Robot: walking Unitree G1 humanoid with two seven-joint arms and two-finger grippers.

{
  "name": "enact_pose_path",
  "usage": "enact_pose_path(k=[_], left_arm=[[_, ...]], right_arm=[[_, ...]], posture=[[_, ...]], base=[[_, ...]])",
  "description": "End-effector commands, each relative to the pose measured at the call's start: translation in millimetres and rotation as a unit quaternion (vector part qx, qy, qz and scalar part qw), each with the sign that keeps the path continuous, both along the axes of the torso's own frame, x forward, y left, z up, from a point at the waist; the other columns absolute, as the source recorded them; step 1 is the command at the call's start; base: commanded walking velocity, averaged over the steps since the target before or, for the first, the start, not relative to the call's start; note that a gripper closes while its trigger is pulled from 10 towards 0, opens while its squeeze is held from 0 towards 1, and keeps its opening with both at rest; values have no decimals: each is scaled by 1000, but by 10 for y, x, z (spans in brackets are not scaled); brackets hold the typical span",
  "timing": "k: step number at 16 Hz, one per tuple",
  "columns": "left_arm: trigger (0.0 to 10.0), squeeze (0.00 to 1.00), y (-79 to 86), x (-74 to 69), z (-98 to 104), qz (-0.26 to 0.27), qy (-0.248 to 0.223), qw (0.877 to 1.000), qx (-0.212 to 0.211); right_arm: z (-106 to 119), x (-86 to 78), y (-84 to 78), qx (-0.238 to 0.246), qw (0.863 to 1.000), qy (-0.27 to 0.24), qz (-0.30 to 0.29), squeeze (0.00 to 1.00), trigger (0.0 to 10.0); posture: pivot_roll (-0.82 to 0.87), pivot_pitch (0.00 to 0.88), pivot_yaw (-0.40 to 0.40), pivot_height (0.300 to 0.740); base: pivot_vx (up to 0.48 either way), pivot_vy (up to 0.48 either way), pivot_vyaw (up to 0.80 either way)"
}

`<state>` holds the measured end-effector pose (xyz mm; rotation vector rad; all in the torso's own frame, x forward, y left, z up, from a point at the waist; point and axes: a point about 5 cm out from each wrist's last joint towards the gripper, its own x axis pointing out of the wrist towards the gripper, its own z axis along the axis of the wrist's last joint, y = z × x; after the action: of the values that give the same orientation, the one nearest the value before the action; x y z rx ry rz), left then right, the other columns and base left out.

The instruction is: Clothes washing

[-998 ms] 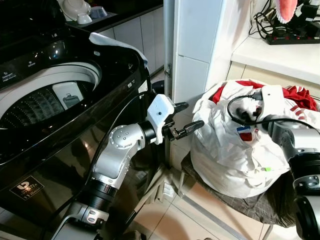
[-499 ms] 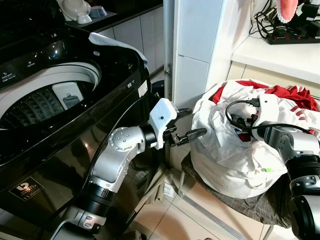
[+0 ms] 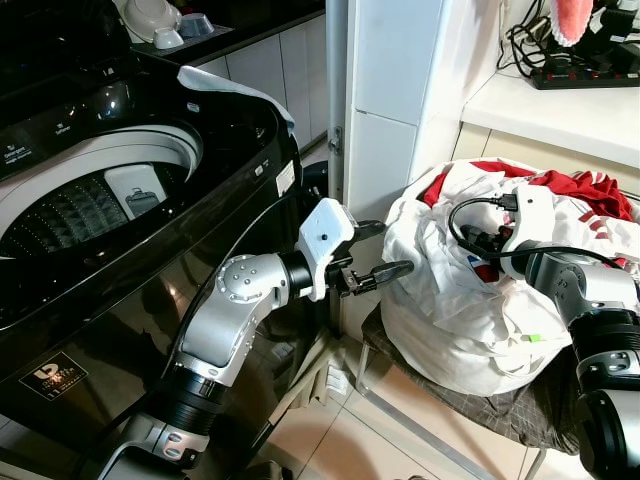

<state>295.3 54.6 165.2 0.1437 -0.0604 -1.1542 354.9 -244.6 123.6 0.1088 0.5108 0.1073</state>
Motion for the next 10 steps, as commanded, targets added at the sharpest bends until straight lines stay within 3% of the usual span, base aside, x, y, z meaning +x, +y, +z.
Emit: enact_pose_path(k=[1, 7, 10], left_arm=[[10000, 0, 10, -10, 15, -4, -2, 1000, 4], [10000, 0, 7, -2, 14, 0, -4, 1000, 9], [10000, 0, 16, 22, 35, 13, -13, 1000, 7]], right_arm=[[122, 71, 73, 11, 1000, -24, 11, 0, 0], [145, 73, 71, 18, 999, -29, 11, 0, 0], [332, 112, 102, 27, 998, -59, 20, 0, 0]], posture=[[-60, 0, 78, 740], [-60, 0, 80, 740], [-58, 0, 79, 740]], base=[[0, 0, 0], [0, 0, 0], [0, 0, 0]])
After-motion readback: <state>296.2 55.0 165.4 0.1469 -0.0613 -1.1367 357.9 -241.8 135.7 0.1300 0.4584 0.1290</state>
